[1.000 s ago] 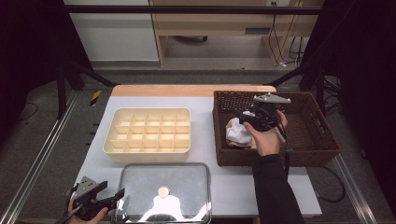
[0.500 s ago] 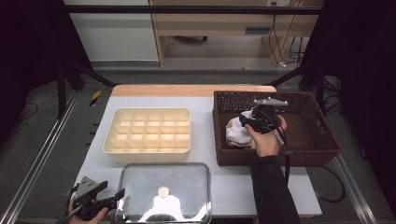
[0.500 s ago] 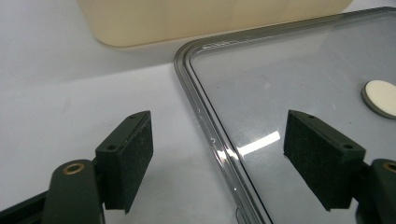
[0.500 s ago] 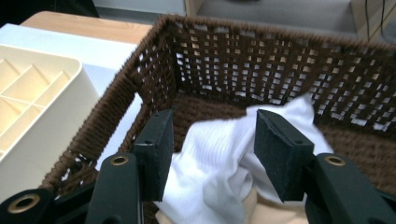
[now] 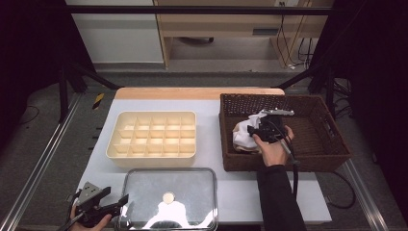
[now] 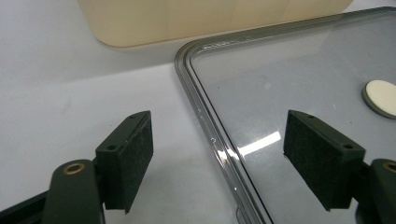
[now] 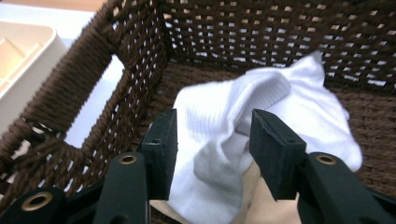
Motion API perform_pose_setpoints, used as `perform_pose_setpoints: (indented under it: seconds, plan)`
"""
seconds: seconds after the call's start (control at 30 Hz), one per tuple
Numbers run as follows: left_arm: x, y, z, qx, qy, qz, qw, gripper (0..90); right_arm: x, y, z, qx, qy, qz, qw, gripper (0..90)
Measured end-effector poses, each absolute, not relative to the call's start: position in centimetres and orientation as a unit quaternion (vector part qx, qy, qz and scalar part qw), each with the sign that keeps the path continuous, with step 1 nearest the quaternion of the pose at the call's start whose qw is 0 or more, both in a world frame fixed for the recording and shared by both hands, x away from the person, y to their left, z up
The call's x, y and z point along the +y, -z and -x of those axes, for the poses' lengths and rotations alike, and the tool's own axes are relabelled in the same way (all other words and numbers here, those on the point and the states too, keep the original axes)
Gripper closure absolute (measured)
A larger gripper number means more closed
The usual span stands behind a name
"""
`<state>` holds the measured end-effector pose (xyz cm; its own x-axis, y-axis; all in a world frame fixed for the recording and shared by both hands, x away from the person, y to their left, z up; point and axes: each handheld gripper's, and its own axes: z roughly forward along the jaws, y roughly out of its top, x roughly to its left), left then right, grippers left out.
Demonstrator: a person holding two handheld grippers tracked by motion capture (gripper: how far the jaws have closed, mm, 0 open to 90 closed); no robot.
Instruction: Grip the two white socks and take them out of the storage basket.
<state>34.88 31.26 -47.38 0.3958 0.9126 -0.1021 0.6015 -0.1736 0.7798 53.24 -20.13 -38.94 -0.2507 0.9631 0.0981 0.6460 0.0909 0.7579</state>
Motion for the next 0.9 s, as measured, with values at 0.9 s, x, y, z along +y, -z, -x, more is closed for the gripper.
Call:
perform_pose_setpoints:
  seconds: [0.9]
  plan:
    - [31.2, 47.4, -34.9, 0.512, -0.201, -0.74, 0.387, 24.0, -20.5, 37.4, -51.6, 0.708, -0.395, -0.55, 0.201, 87.2]
